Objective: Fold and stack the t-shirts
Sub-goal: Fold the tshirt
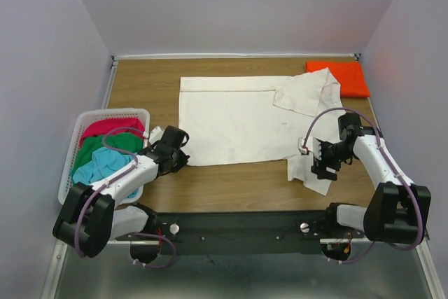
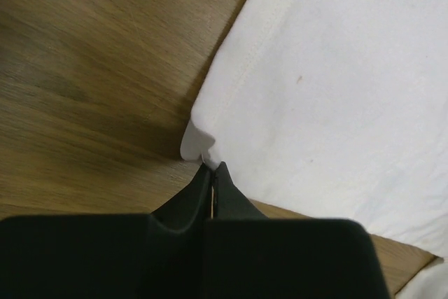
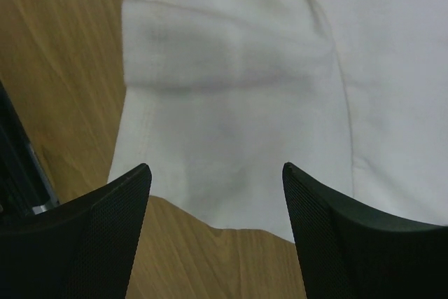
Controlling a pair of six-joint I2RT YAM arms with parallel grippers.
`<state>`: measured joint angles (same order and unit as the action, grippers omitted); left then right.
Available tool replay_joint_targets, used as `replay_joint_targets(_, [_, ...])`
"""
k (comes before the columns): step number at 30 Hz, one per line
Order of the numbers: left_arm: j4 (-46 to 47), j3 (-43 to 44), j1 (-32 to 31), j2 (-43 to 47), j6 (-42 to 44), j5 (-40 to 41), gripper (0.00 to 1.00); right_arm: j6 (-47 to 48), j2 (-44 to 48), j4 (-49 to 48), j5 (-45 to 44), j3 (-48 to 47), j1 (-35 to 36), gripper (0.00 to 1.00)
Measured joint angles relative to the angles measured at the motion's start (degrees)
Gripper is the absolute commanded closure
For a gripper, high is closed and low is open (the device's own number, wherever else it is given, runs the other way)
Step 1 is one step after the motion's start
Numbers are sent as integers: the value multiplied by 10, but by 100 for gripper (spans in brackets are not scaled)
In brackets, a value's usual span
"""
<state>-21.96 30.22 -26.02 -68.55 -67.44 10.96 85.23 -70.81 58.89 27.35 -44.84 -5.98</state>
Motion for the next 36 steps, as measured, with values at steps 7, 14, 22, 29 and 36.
replay_joint_targets(7, [2,0,0,42,10,2,100,137,0,40,-82,64,0,22])
replay_joint_targets(14, [11,0,0,46,15,2,100,217,28,31,-133,112,2,36])
replay_joint_targets(22, [14,-5,0,51,16,2,100,235,56,1,-150,135,12,74])
replay_joint_targets(29, [13,-6,0,65,17,2,100,173,33,-2,-113,71,12,99])
replay_joint_targets(36, [9,16,0,65,27,11,100,99,28,-3,-67,-5,12,99])
